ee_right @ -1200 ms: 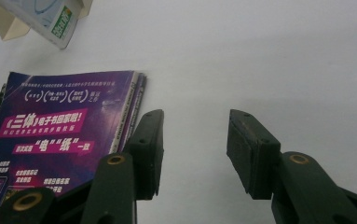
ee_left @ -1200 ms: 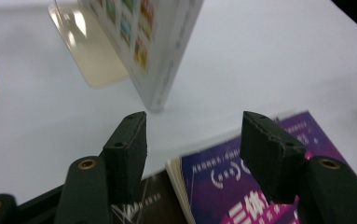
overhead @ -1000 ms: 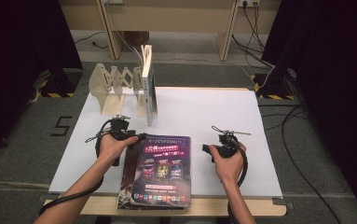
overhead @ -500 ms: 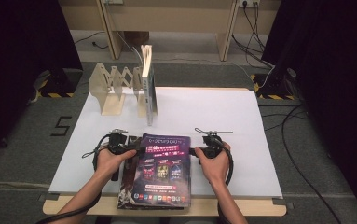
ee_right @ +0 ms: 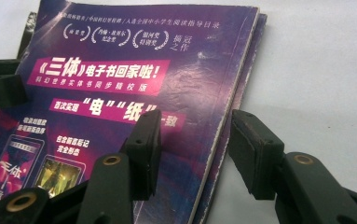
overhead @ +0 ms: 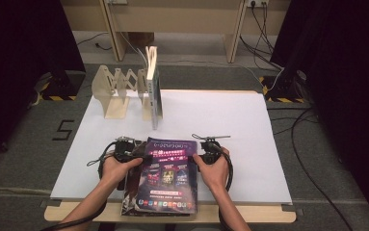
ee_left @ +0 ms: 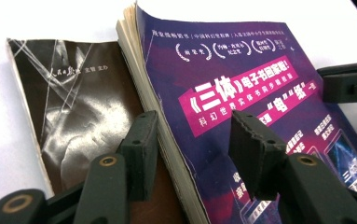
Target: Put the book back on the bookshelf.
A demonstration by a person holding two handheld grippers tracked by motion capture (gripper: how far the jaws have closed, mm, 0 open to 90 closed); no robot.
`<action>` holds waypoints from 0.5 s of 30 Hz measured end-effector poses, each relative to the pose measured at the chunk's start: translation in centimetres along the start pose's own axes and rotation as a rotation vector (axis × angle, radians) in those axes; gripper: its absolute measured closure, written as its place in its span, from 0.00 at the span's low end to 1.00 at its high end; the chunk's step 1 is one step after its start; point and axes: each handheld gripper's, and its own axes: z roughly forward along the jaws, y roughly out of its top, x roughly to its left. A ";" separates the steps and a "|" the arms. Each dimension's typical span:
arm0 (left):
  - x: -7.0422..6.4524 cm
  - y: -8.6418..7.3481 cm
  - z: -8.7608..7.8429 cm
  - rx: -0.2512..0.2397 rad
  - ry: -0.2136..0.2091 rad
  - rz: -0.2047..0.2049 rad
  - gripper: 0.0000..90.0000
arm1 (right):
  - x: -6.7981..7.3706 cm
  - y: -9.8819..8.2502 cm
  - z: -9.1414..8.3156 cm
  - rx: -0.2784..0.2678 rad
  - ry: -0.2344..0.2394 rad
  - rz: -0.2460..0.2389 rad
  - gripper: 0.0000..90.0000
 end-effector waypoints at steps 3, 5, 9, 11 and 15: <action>0.0 0.0 -0.2 -0.013 -0.007 -0.025 0.59 | 0.3 -0.1 0.0 0.001 -0.027 -0.024 0.60; 0.0 0.0 -0.4 -0.023 -0.015 -0.040 0.61 | 0.5 -0.1 0.0 0.004 -0.033 -0.022 0.60; -0.2 -0.1 -0.8 -0.028 -0.013 -0.046 0.63 | 0.7 -0.2 -0.1 0.008 -0.044 -0.033 0.61; -0.4 -0.3 -0.9 -0.031 -0.002 -0.037 0.64 | 0.8 -0.2 -0.2 0.012 -0.044 -0.029 0.62; -0.6 -0.9 -1.2 -0.013 -0.004 -0.047 0.66 | 1.0 -0.4 -0.3 0.010 -0.051 -0.033 0.62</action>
